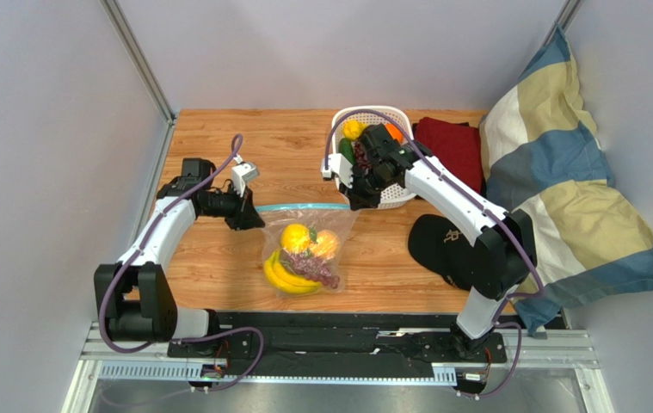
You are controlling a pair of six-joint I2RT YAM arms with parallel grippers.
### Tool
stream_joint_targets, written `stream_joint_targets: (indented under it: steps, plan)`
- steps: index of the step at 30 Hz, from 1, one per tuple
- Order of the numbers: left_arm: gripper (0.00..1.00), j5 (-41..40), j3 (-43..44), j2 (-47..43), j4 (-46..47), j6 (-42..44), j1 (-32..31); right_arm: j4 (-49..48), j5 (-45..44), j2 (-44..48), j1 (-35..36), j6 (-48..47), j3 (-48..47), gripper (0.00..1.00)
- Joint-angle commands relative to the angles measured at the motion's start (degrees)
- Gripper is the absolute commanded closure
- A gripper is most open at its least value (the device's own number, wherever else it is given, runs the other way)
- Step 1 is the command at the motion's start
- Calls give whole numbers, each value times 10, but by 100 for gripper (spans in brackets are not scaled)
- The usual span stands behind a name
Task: Place the food in the zip-top bag and seal the zipper
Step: Place the zipper food storage bag at the center of the board, then reset both arms
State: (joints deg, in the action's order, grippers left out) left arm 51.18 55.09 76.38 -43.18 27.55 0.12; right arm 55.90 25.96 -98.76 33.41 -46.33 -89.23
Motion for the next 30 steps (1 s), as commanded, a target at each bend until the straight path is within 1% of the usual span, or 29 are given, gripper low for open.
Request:
stream_joint_targets:
  steps: [1,2,3,4,5,6,7,8,9,10,11,12,13,15,17,19,20,22,23,26,27,30]
  plan:
    - [80,-49,26,13,68,-92,1,-23,-17,3,-6,6,-54,99]
    - [74,-48,33,15,67,-95,1,-24,-12,0,-6,9,-56,98]
    - [70,-47,34,15,65,-97,1,-26,-11,0,-7,18,-59,92]
    - [64,-47,38,14,59,-99,2,-26,-9,-4,-6,25,-66,88]
    - [62,-46,44,12,53,-99,3,-23,-4,-7,-6,30,-73,82]
    - [59,-51,48,9,46,-99,5,-17,-2,-7,-7,46,-78,67]
    - [55,-56,55,7,30,-101,7,-14,1,-7,-7,54,-89,61]
    - [53,-61,66,4,24,-103,15,-11,5,-3,-6,63,-93,56]
    - [48,-64,71,-3,19,-106,22,-11,8,1,-7,72,-96,48]
    - [29,-59,77,-10,12,-114,32,-11,9,6,-7,89,-98,45]
    - [20,-54,87,-14,11,-119,53,-12,12,13,-7,96,-100,42]
    - [8,-50,95,-25,9,-123,59,-22,13,25,-8,104,-100,37]
    - [1,-52,105,-30,2,-130,65,-27,12,31,-10,125,-101,35]
    - [1,-63,139,-36,-13,-137,71,-44,17,43,-18,155,-110,29]
    - [1,-73,186,-33,-25,-153,70,-54,31,46,-27,207,-123,27]
    - [1,-97,227,-12,-56,-175,71,-72,38,45,-47,246,-144,22]
    - [1,-102,275,-2,-71,-179,70,-81,44,45,-55,292,-148,21]
    - [1,-122,324,38,-115,-184,70,-112,45,51,-82,335,-150,18]
    - [1,-149,365,50,-123,-188,70,-136,38,53,-91,369,-147,16]
    - [1,-185,401,80,-125,-202,70,-158,22,64,-126,413,-126,13]
    - [1,-211,402,90,-114,-205,70,-168,8,66,-140,442,-118,12]
    - [1,-248,403,115,-107,-211,70,-181,-23,82,-170,481,-76,8]
